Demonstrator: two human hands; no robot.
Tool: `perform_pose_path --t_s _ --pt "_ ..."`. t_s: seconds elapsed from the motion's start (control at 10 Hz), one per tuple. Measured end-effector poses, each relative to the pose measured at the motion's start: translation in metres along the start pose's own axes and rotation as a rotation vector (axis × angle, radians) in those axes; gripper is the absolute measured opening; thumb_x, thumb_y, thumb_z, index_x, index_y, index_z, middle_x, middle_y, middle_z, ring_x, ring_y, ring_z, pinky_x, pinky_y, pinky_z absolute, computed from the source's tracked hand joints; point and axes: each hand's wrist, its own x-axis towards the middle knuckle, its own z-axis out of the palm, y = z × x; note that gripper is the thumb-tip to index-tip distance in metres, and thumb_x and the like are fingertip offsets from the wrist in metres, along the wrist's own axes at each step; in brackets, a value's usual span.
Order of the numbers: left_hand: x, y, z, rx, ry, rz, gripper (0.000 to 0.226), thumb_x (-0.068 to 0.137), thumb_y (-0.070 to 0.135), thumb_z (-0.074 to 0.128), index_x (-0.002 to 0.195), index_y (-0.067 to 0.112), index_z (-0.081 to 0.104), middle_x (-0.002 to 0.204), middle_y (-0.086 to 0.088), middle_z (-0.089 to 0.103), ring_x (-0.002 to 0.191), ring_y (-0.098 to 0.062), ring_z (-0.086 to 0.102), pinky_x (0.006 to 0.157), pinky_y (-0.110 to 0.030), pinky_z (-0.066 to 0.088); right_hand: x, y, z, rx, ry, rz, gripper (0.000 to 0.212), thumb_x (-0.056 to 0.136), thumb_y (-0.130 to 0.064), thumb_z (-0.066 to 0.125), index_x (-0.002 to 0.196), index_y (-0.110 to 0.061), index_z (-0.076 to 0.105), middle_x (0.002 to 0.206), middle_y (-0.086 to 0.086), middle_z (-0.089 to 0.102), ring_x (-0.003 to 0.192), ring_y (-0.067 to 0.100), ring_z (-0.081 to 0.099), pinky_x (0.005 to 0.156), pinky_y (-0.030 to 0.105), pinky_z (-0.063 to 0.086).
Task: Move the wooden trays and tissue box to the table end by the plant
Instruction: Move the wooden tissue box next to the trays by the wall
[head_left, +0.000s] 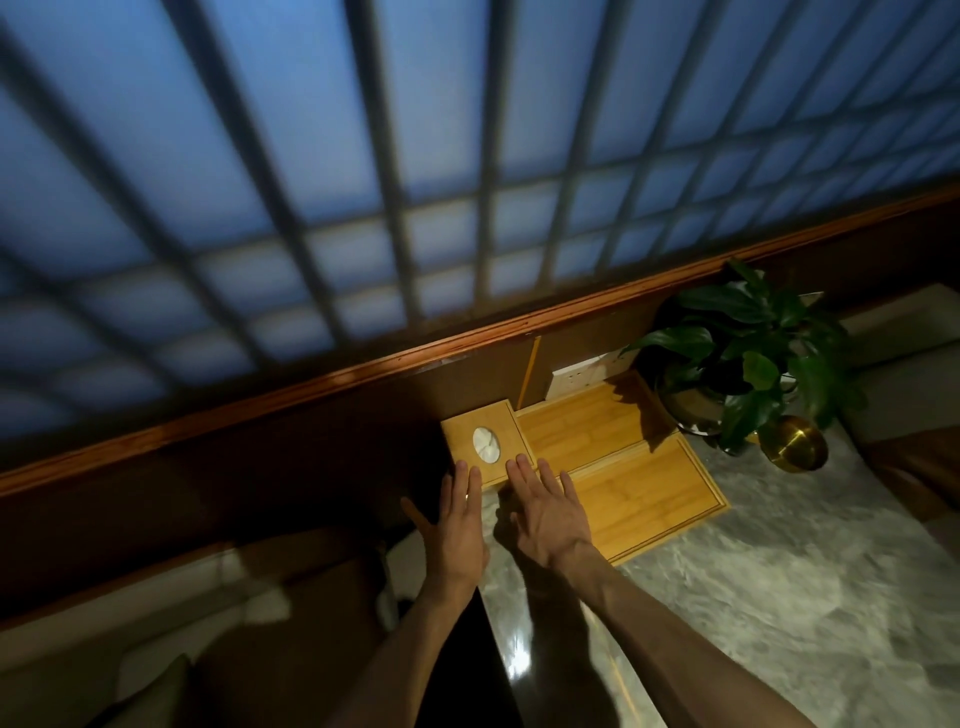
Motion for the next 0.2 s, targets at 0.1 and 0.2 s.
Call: perform_pose_path --t_s 0.1,0.2 --pt "0.001 -0.004 -0.029 -0.145 -0.077 0.004 0.068 0.098 0.034 0.051 0.156 0.027 0.015 0.167 0.003 0.002 0.153 -0.021 0.012 0.111 -0.078 0.006 0.0 -0.007 -0.03 0.08 -0.09 0.033 0.068 0.099 -0.041 0.037 0.158 -0.023 0.011 0.168 0.0 0.007 0.154 0.029 0.01 0.125 0.051 0.014" --pt "0.002 -0.004 -0.067 -0.277 -0.148 0.02 0.06 0.096 0.037 0.055 0.15 0.025 0.031 0.162 0.0 0.024 0.15 -0.023 0.022 0.114 -0.074 0.01 0.0 -0.014 -0.064 0.129 -0.204 0.041 0.05 0.099 -0.041 0.043 0.142 -0.016 0.043 0.151 0.009 0.041 0.137 0.031 0.042 0.112 0.047 0.039"
